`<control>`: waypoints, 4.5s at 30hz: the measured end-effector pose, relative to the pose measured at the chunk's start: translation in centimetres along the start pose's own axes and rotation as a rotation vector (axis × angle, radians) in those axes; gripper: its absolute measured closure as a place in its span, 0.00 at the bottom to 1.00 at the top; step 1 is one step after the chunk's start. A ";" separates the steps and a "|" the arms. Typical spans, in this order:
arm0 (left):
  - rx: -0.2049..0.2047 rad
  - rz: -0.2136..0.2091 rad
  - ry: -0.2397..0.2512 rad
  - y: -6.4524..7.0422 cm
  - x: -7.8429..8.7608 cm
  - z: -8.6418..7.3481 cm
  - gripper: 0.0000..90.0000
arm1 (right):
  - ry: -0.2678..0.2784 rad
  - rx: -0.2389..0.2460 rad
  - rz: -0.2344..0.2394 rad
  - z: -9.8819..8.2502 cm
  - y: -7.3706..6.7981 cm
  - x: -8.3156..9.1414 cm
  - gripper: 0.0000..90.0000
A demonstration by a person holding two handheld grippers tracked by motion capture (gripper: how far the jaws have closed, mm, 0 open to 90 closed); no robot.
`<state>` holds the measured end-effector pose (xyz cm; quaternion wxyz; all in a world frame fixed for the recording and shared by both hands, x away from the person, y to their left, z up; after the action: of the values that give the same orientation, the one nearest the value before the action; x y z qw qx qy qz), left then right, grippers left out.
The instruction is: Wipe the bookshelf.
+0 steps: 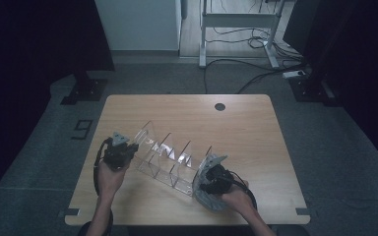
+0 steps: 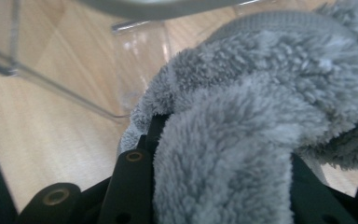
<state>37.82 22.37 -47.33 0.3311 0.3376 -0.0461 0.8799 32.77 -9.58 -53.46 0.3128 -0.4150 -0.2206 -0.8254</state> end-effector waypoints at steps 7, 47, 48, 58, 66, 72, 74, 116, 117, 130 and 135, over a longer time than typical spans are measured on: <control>0.003 0.001 0.000 0.0 0.0 0.0 0.95 | 0.003 0.016 0.022 -0.3 -1.3 0.4 0.72; -0.015 -0.017 -0.014 0.0 0.2 -0.1 0.93 | 0.108 -0.119 -0.123 -0.4 6.7 6.0 0.74; -0.015 -0.018 -0.014 0.0 0.3 -0.1 0.93 | 0.111 -0.127 -0.134 -0.6 7.1 6.1 0.74; -0.019 -0.021 -0.018 0.0 0.3 -0.1 0.93 | 0.119 -0.246 -0.222 -2.9 11.8 7.2 0.74; -0.019 -0.020 -0.019 0.0 0.3 -0.1 0.94 | 0.112 -0.344 -0.293 -5.0 15.0 8.2 0.73; -0.019 -0.021 -0.020 0.0 0.3 -0.1 0.93 | 0.064 -0.379 -0.299 -6.5 16.3 7.1 0.72; -0.019 -0.021 -0.021 0.0 0.3 -0.1 0.93 | 0.042 -0.381 -0.297 -6.8 16.5 6.5 0.72; -0.067 -0.070 0.004 2.0 3.2 0.6 0.12 | 0.118 -0.205 -0.118 -4.9 14.9 6.7 0.15; -0.074 -0.070 0.002 2.2 3.3 0.5 0.11 | 0.124 -0.199 -0.117 -4.8 14.8 6.7 0.15; -0.062 -0.081 -0.027 2.9 3.4 -2.2 0.00 | 0.193 -0.169 -0.027 -3.0 13.1 7.3 0.14; -0.047 -0.085 -0.036 2.8 2.5 -2.9 0.00 | 0.210 -0.155 -0.008 -2.4 12.5 7.2 0.14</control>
<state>33.07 22.46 -47.56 0.3752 0.3472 -0.0586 0.8575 36.87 -22.30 -47.52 0.2977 -0.3485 -0.1238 -0.8801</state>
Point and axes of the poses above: each handheld gripper's, and its own axes: x roughly backward along the jaws, z roughly out of its top, y roughly to its right, the point moved 3 cm from there along -x, roughly forward along the jaws, and after that the axes turned 15 degrees about -z, right-handed, at the moved point
